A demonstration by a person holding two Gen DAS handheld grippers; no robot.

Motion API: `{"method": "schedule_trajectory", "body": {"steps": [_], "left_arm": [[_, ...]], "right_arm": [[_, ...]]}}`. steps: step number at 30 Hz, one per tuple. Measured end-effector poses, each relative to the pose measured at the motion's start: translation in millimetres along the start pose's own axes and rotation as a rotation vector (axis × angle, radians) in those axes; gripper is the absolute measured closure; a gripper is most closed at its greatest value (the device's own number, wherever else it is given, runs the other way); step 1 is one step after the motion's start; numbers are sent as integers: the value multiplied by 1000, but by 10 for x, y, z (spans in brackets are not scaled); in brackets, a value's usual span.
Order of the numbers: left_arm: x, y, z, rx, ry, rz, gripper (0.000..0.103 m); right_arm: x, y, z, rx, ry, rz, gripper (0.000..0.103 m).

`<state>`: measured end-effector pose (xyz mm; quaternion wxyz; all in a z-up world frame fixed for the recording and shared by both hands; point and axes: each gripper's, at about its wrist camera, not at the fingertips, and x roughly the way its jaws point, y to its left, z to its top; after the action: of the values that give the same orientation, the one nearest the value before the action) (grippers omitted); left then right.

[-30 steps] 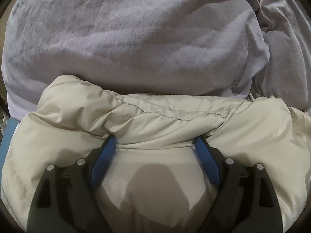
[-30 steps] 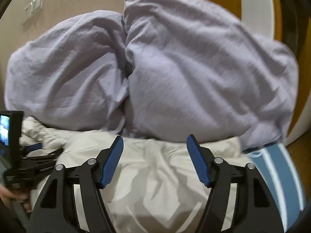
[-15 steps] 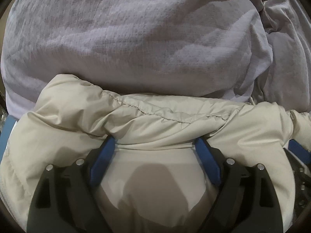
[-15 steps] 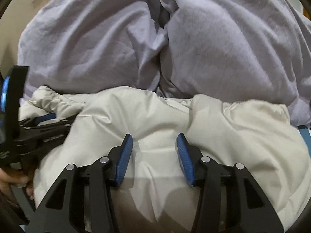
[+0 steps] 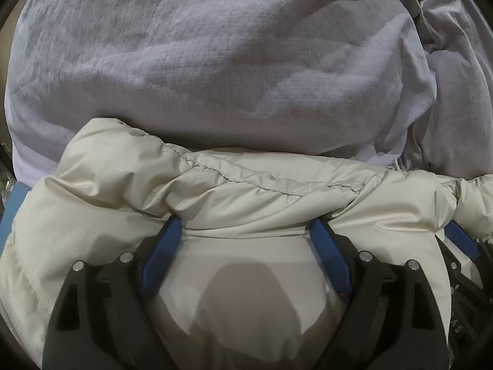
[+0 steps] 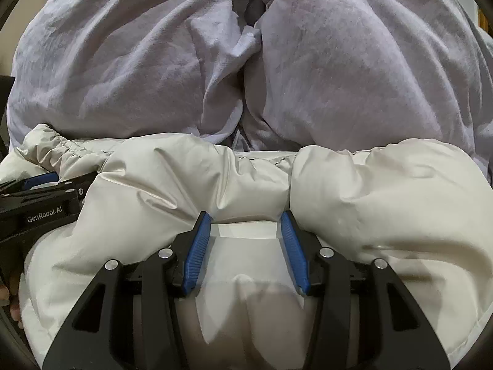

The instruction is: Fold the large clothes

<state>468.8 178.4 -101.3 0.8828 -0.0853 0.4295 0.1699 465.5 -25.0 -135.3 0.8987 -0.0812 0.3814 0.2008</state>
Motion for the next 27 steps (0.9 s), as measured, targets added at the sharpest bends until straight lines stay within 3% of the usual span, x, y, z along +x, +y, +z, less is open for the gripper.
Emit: {"method": "schedule_trajectory", "body": {"steps": [2,4,7,11,14,18,27], "left_arm": [[-79,-9,-14,2,6,8,18],[-234,13,-28,-20,-9,-16,19],[-534,16,-49,-45,-76,-65,19],[-752,-167,-85,-29,-127,-124,19],[-719,-383,-118,12,-120,-132,19],[-507,-588,-208,55,-83,-86,18],[-219,-689,-285,53,-89,-42,14]], "right_arm": [[-115,-84,66,27,20,25,53],[-320,-244,124,62,-21,52,53],[-599,-481,160,86,-86,13,53],[-596,-729,174,116,-82,-64,53],[-495,-853,95,136,-49,-109,53],[-377,-860,-29,109,-28,-152,53],[-129,-798,-145,72,-34,-206,51]]}}
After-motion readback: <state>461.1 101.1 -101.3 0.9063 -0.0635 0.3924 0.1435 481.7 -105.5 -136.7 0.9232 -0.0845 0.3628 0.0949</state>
